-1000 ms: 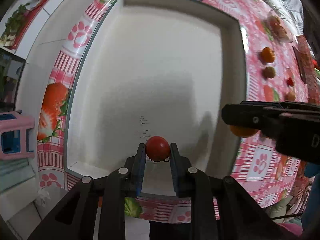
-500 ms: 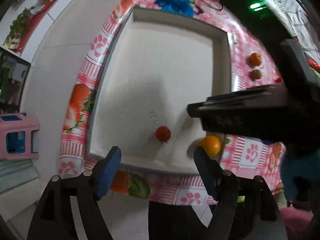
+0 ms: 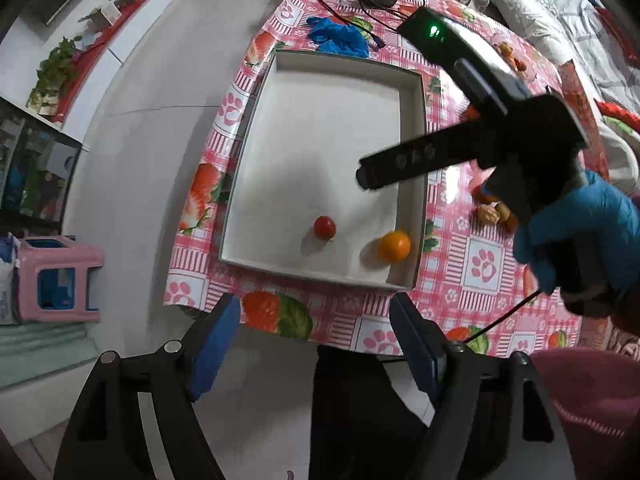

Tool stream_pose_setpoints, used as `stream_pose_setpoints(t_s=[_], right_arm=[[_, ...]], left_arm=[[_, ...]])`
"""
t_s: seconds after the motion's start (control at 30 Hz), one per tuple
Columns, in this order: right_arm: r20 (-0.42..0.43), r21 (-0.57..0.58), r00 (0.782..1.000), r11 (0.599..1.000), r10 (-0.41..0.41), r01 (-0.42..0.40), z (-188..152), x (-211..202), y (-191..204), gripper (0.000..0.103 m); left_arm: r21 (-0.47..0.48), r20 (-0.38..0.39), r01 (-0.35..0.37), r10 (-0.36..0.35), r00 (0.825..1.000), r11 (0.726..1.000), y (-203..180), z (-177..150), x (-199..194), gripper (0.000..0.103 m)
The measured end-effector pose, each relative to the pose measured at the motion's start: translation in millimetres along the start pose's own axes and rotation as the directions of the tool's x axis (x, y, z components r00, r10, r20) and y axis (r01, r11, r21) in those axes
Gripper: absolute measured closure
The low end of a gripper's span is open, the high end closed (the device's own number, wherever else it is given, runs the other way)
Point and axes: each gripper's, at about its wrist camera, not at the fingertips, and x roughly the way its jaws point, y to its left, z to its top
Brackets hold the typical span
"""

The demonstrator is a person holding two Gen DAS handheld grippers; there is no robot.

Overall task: Organize fruits
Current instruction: 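Open the left tool dropping the tomato while the right tool releases the tangerine into the tray, then move both open tools back toward the remaining fruits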

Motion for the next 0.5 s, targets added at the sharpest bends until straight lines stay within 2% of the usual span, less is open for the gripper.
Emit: stream_pose_setpoints(t_s=[0.2, 0.5], right_arm=[[0.035, 0.045, 0.999, 0.999, 0.016, -0.018, -5, -9, -13, 0.0], [0.073, 0.109, 0.997, 0.993, 0.04, -0.048, -17, -25, -37, 0.0]], left_arm=[[0.017, 0.001, -0.044, 0.044, 0.999, 0.999, -6, -4, -6, 0.023], [0.052, -0.018, -0.045, 0.046, 0.999, 0.998, -21, 1, -4, 0.023]])
